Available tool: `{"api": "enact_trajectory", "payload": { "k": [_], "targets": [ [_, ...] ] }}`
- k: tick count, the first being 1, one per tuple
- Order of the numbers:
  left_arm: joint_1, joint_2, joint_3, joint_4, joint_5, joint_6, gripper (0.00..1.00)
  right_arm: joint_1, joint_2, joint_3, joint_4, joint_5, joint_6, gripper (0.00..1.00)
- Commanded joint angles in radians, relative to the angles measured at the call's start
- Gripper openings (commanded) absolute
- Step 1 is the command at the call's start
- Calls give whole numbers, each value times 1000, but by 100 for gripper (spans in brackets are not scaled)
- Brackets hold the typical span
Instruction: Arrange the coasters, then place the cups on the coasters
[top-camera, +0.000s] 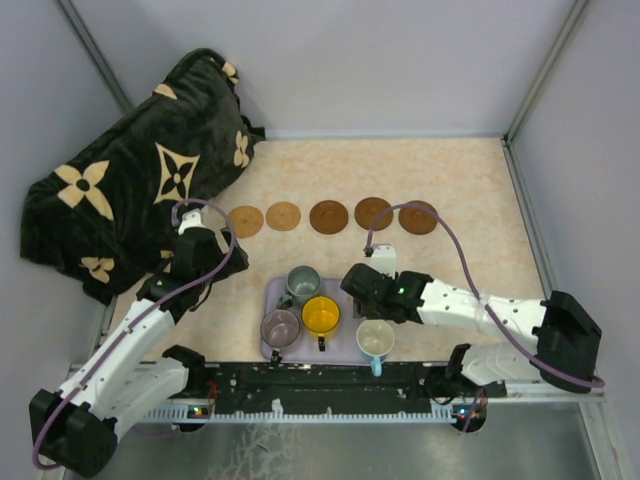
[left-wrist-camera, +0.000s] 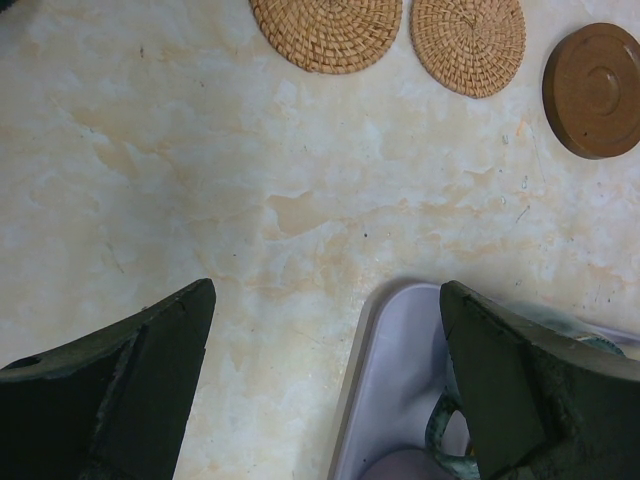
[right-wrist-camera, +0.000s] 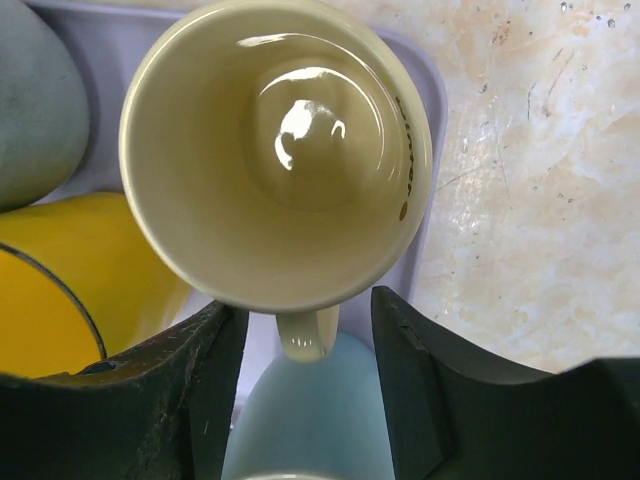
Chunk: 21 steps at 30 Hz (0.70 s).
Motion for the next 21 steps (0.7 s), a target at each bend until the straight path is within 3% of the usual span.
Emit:
{"api": "enact_trajectory", "payload": {
  "k": [1,9,14,21],
  "targets": [
    [-4,-2,-2,27,-7,7,100,9,34,5,30,67,34,51],
    [-4,-2,-9,34,-11,9,100,9,88,13,27,78,45,30],
    [-4,10,-9,48,-7,11,100,9,99,27,-1,115,50,0],
    [-4,28,-2,56,-4,13,100,9,123,79,-28,195,22,0]
  ]
}}
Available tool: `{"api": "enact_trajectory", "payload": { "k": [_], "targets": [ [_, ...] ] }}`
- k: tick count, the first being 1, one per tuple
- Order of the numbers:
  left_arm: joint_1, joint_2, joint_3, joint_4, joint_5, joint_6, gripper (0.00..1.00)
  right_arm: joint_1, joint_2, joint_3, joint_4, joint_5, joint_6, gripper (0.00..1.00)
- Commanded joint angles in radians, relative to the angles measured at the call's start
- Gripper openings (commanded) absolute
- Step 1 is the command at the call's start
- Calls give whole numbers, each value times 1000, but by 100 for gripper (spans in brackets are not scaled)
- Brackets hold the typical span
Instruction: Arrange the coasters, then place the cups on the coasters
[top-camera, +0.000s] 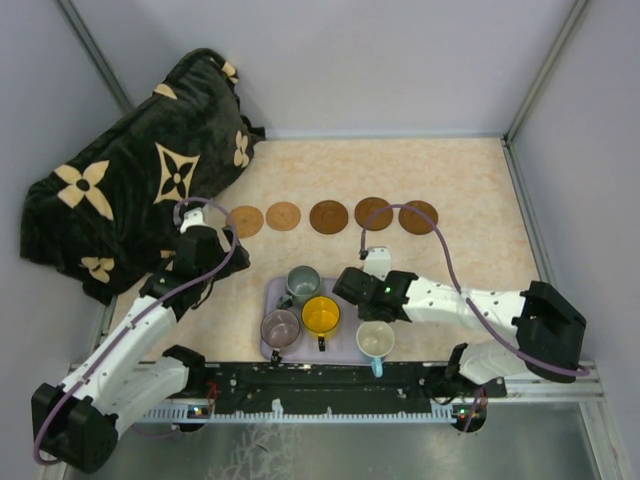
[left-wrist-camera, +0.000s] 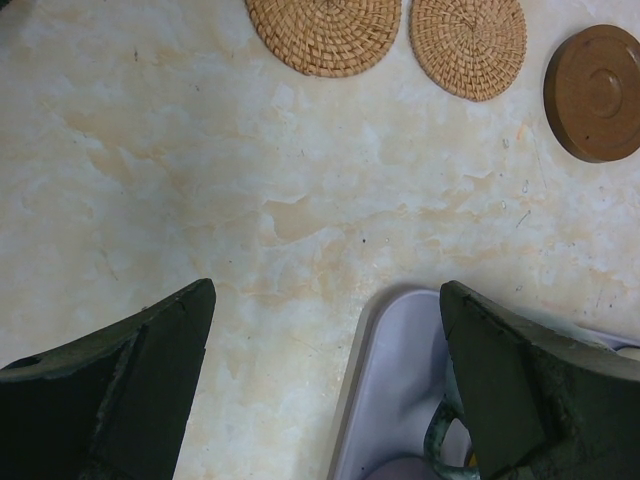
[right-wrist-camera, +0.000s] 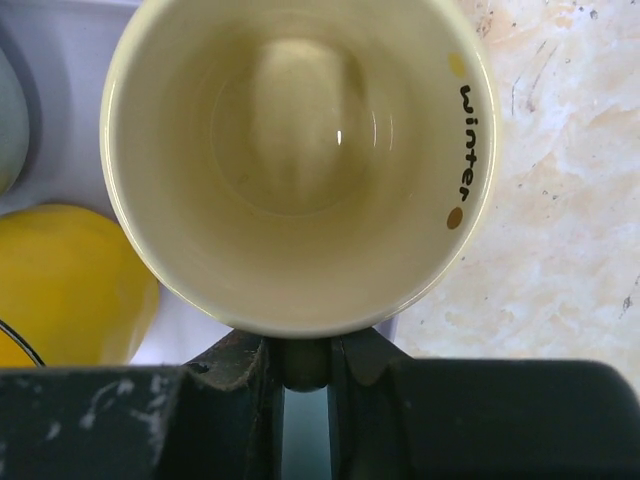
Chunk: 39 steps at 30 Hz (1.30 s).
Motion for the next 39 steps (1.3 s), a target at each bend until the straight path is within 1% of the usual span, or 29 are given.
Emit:
{"api": "enact_trajectory", "payload": {
  "k": [1,6,11,15,19,22,25,27,29,31,34,39],
  "targets": [
    [-3,1,1,30,-4,14,100,-3,23,76,-10,159,-14,0],
    [-4,-14,5,26,-12,18,100,-3,15,140,-6,245,-90,0],
    [-5,-30,3,24,-17,13,100,-9,-11,184,35,319,-185,0],
    [-5,-36,2,30,-11,8,100,-50,-22,206,55,368,-233,0],
    [-4,-32,2,42,4,3,100,-143,-67,186,152,394,-337,0],
    [-5,-29,2,51,5,2,100,-222,-109,133,313,404,-470,0],
    [-5,-26,2,59,4,3,100,-319,-135,80,482,388,-583,0],
    [-5,-22,3,64,4,3,100,-401,-138,55,582,319,-644,0],
    [-3,-16,3,71,5,6,100,-489,-118,50,645,250,-672,0],
    [-4,-8,8,75,5,7,100,-558,-80,66,666,212,-692,0],
    [-5,5,15,81,2,8,100,-629,-20,94,701,166,-730,0],
    [-4,27,16,102,-1,12,100,-711,95,160,724,93,-762,0]
  ]
}}
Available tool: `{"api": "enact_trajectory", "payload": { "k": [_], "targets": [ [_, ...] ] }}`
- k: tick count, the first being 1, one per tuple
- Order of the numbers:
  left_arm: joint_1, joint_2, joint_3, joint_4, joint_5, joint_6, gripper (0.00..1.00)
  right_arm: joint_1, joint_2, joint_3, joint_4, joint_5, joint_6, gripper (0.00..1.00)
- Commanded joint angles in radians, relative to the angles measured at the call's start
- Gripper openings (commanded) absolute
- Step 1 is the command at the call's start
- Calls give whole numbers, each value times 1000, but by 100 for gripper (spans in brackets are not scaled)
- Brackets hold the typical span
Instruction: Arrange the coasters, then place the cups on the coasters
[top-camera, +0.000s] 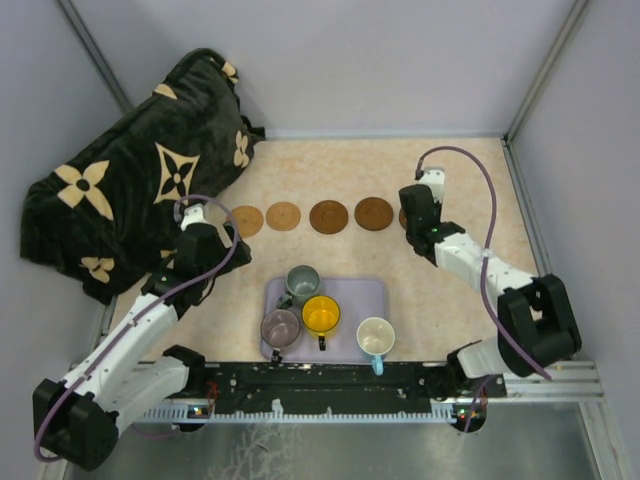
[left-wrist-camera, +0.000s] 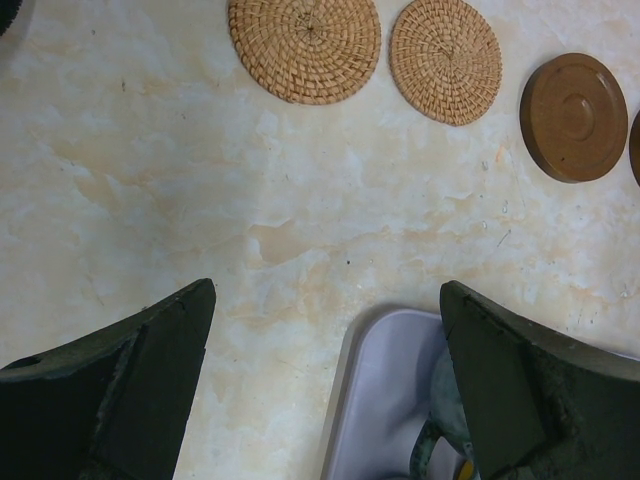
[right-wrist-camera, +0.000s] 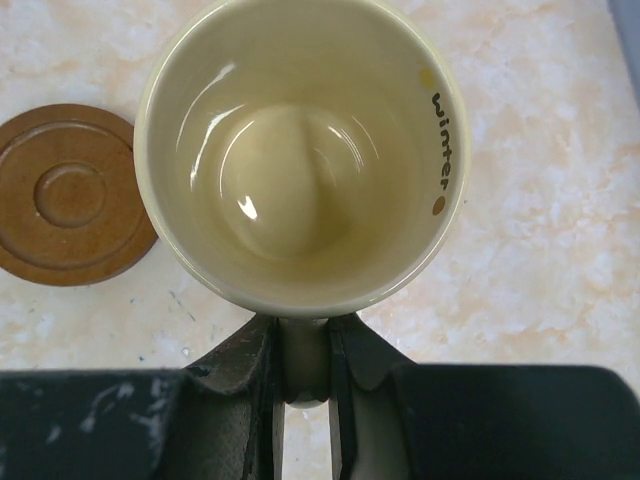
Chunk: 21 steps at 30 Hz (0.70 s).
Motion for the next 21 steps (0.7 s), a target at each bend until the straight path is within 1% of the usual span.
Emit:
{"api": "enact_trajectory", "payload": {
  "k": [1,6,12,21],
  "targets": [
    [-5,18,18,43,4,7,100,-54,76,120,160,-66,-67,0],
    [-4,37,24,47,-1,10,100,-90,137,137,201,-101,-85,0],
    [-5,38,20,49,-4,15,100,-114,161,124,238,-125,-74,0],
    [-4,36,17,43,-7,16,100,-120,208,122,265,-138,-63,0]
  ]
}}
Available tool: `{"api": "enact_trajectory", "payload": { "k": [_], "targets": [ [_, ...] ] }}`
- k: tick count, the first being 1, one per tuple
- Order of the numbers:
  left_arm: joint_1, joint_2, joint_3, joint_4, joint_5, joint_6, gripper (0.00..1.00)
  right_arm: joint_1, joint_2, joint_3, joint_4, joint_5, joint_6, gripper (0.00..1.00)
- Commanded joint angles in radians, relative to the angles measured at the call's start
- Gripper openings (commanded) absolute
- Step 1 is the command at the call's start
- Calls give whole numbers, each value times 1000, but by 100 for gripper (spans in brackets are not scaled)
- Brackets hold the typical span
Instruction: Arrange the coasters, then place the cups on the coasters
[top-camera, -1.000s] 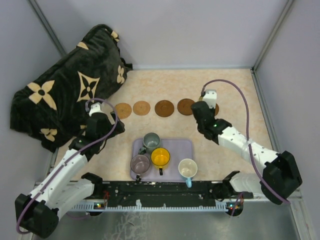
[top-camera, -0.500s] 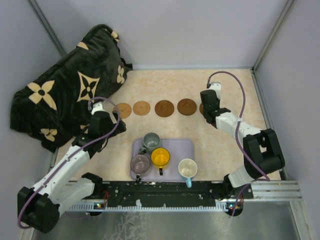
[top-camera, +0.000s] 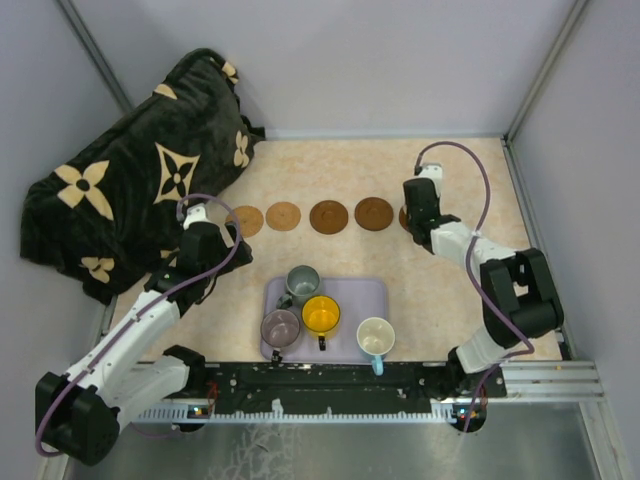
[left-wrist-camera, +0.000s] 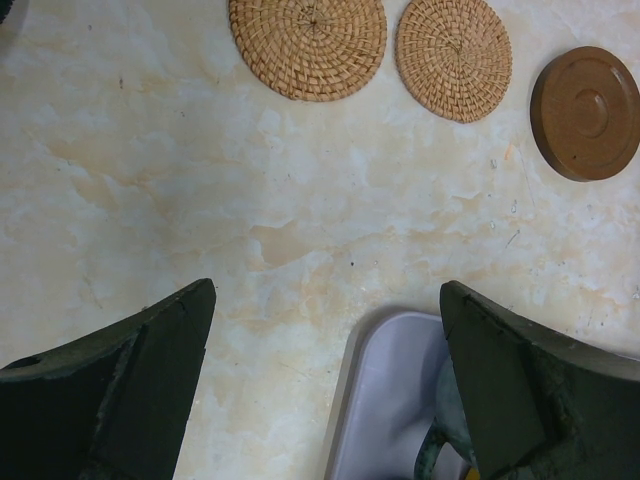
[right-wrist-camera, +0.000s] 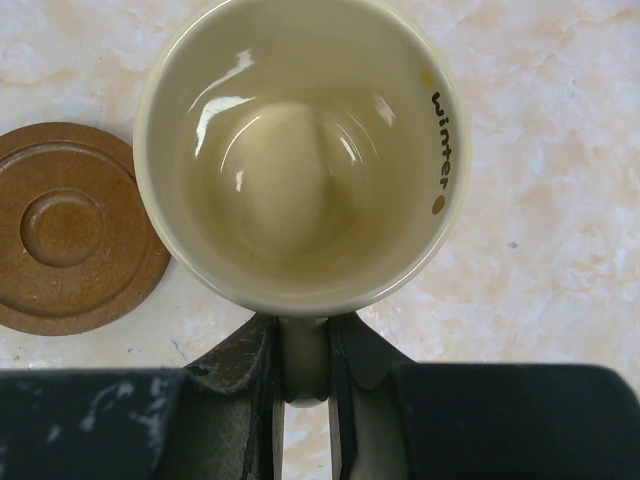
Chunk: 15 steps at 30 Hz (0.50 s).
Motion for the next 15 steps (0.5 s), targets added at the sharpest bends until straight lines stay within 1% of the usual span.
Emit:
{"api": "enact_trajectory", "payload": {
  "k": [1,15],
  "targets": [
    [-5,-5,15,22,-8,12,100,-7,8,68,132,15,4,0],
    [-5,-12,15,16,-15,16,100,-12,30,47,148,33,4,0]
  ]
}}
